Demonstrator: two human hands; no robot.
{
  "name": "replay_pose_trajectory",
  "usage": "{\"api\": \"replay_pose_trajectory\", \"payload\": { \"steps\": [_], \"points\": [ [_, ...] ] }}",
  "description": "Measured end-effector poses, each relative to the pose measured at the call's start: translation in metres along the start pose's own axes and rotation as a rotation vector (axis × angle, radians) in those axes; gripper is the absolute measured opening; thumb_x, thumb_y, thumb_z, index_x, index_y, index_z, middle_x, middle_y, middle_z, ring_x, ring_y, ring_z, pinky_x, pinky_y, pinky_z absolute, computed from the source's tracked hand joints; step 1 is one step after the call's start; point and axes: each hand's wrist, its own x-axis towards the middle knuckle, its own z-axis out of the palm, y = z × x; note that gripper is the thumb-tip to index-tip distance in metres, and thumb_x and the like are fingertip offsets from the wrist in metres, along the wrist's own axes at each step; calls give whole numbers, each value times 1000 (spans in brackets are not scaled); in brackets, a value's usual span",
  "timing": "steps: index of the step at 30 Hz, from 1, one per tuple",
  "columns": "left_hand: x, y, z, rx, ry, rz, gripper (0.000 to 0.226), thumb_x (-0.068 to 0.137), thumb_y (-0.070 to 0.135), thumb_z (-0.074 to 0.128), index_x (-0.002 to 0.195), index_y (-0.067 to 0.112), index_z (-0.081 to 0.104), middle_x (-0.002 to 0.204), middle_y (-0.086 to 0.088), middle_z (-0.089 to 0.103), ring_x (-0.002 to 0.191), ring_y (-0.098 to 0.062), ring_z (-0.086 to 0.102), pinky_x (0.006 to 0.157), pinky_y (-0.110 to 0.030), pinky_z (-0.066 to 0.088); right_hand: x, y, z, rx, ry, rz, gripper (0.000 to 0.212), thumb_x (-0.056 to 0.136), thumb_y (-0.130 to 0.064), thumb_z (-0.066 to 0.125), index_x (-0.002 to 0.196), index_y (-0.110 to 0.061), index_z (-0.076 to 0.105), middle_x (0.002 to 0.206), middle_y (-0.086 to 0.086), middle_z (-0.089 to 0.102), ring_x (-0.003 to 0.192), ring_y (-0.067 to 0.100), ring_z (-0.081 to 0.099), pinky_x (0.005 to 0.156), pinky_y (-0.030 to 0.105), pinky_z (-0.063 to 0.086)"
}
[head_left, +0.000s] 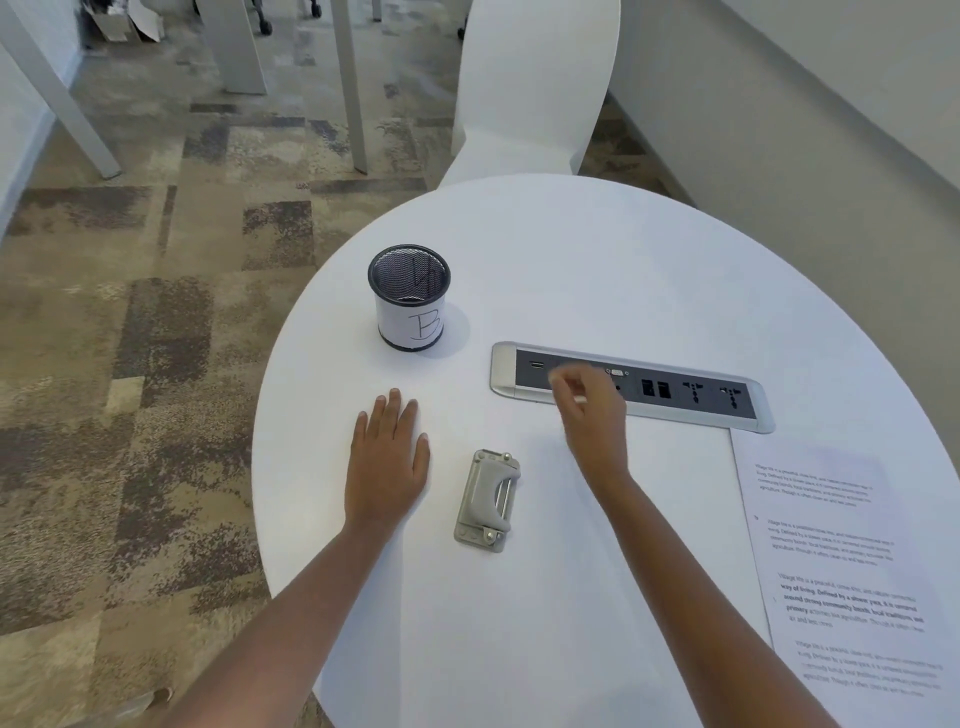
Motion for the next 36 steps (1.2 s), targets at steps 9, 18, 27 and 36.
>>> {"api": "replay_pose_trajectory", "payload": {
  "steps": [9, 18, 27, 36],
  "points": [
    [1, 0, -3, 24, 8, 29, 42, 82, 16, 50, 119, -1, 59, 130, -24, 56, 118, -39, 56, 98, -53, 44, 70, -108, 71, -91, -100, -343, 19, 90, -8, 47, 93, -1, 64, 97, 17, 65, 87, 22, 53, 72, 20, 33],
    [2, -2, -2, 31, 0, 36, 42, 79, 13, 61, 119, -1, 59, 129, -24, 57, 118, -39, 56, 98, -54, 44, 71, -93, 62, -89, -124, -202, 25, 87, 2, 46, 103, 2, 66, 109, 18, 68, 103, 30, 59, 93, 36, 43],
    [2, -1, -3, 19, -10, 19, 43, 82, 17, 49, 120, -1, 58, 131, -24, 55, 120, -39, 54, 100, -54, 43, 5, 37, -25, -172, 24, 120, 25, 87, 2, 48, 97, -6, 69, 105, 10, 69, 94, 15, 58, 82, 16, 36],
    [2, -1, -1, 23, -25, 3, 53, 85, 26, 29, 121, 0, 57, 132, -24, 55, 121, -40, 54, 100, -54, 42, -54, 100, -63, -388, 69, 200, 32, 85, 12, 41, 102, 2, 66, 105, 18, 66, 103, 31, 58, 91, 29, 41]
  ]
}}
